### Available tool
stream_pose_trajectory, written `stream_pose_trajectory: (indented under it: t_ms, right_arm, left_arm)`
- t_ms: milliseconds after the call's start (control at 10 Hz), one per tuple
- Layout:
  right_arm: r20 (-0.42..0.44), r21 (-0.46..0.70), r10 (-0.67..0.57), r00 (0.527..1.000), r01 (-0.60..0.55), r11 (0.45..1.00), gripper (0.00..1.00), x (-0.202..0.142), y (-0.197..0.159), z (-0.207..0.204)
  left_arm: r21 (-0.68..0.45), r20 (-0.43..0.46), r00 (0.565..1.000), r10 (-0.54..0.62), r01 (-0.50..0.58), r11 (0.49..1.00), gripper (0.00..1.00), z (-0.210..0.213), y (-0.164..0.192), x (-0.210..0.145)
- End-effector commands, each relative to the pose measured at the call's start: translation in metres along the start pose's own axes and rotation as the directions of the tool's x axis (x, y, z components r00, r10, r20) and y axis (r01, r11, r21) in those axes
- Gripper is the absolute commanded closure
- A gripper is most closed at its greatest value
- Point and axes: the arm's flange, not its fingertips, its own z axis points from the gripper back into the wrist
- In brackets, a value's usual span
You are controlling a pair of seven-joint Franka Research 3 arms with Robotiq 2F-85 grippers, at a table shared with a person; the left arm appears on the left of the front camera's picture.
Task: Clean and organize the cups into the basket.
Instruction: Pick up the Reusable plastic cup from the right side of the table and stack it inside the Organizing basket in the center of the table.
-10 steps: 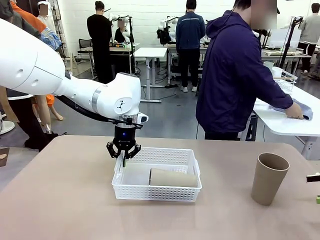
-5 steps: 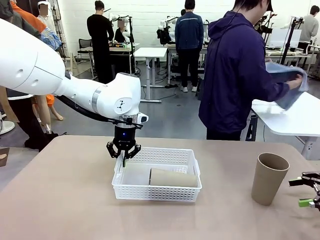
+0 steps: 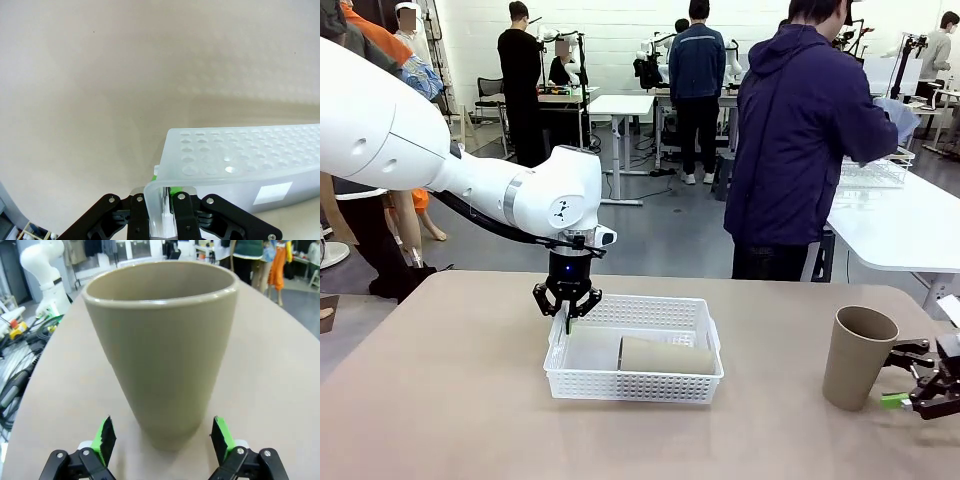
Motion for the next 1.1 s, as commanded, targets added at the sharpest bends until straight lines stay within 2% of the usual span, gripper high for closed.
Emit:
stream_pose_trajectory:
  t_ms: [0,700,800,900,1000]
  right_arm:
    - [0.010,0.005,0.025,1.000,-0.026,1.000,0.00,0.004,-0.006,-0.020]
    - [0.086,0.030,0.081,0.993,-0.083,0.996,0.00,0.019,-0.013,-0.048]
    - [0.083,0.033,0.077,0.994,-0.080,0.996,0.59,0.020,-0.013,-0.048]
    - [0.088,0.033,0.078,0.993,-0.081,0.996,0.60,0.020,-0.013,-0.046]
    - [0.088,0.032,0.083,0.993,-0.086,0.996,1.00,0.023,-0.012,-0.044]
  left_arm:
    - [0.010,0.000,1.000,0.000,0.000,1.000,1.00,-0.002,-0.001,0.000]
    - [0.010,0.000,1.000,0.000,0.000,1.000,1.00,-0.002,-0.001,0.000]
    - [0.010,0.000,1.000,0.000,0.000,1.000,1.00,-0.002,-0.001,0.000]
    - [0.010,0.000,1.000,0.000,0.000,1.000,1.00,-0.002,-0.001,0.000]
    - [0.010,0.000,1.000,0.000,0.000,1.000,1.00,-0.002,-0.001,0.000]
